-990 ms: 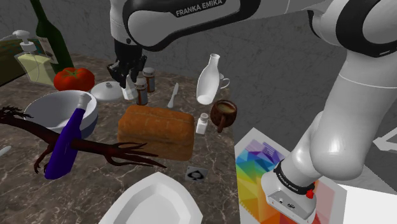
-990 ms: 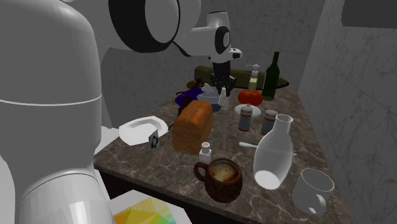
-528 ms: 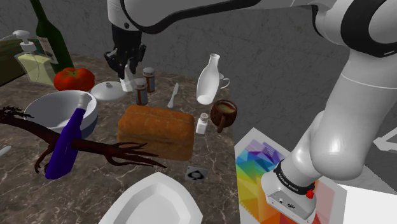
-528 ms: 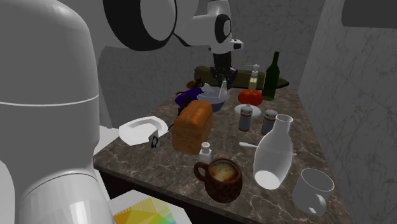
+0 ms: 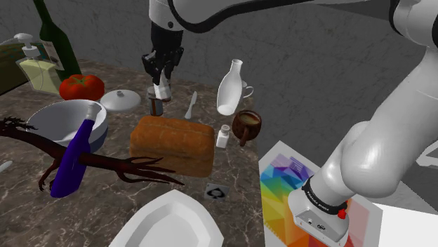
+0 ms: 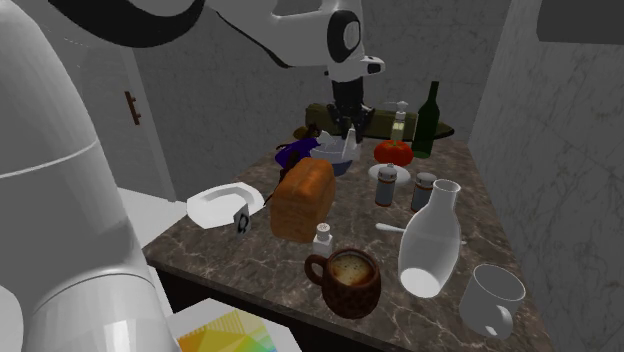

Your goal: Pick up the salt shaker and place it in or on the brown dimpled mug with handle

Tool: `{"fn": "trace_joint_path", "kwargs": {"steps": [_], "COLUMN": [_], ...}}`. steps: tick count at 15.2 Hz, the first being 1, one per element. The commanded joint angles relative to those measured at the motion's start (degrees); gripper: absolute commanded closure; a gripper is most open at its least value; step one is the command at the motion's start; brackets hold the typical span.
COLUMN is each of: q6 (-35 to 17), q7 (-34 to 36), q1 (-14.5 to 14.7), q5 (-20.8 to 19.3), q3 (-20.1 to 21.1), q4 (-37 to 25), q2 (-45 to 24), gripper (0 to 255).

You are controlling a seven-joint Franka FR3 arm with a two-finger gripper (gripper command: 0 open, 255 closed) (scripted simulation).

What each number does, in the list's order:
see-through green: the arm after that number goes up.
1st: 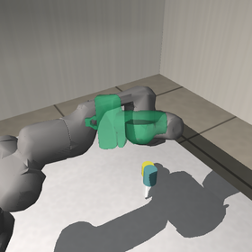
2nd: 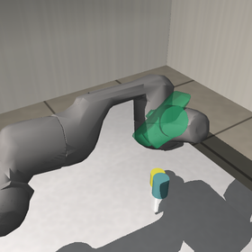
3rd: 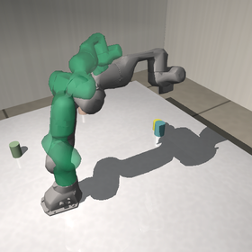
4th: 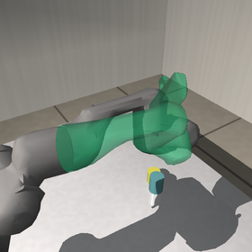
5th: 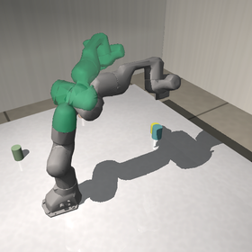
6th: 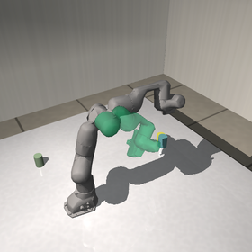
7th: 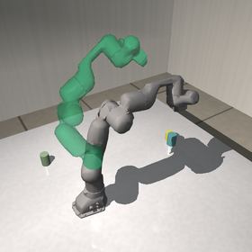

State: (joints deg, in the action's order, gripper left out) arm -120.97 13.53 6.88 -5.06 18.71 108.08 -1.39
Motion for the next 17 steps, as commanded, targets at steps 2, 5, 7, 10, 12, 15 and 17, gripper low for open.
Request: {"fn": "trace_joint_path", "kwargs": {"steps": [2,5,7,10,12,15,17], "q6": [-1.3,-1.8,-1.8,-1.3,-0.7,0.8,2.1], "q7": [-3.5,-7.0,-9.2,-12.5,-14.6,-17.6,-19.6], "q1": [-1.2,-1.7,-1.9,-2.0,-2.1,-2.4,-2.7], "q5": [2.9,5.4,6.7,8.1,8.6,8.9,8.7], "q3": [-1.2,-3.0,-4.3,-6.6,-8.2,-10.8,-12.6], "q4": [7.5,14.2,18.4,24.1,27.6,32.4,35.3], "q2": [6.7,13.3,17.5,23.8,28.0,34.2,38.3], "gripper": [255,255,255,255,255,255,255]}}
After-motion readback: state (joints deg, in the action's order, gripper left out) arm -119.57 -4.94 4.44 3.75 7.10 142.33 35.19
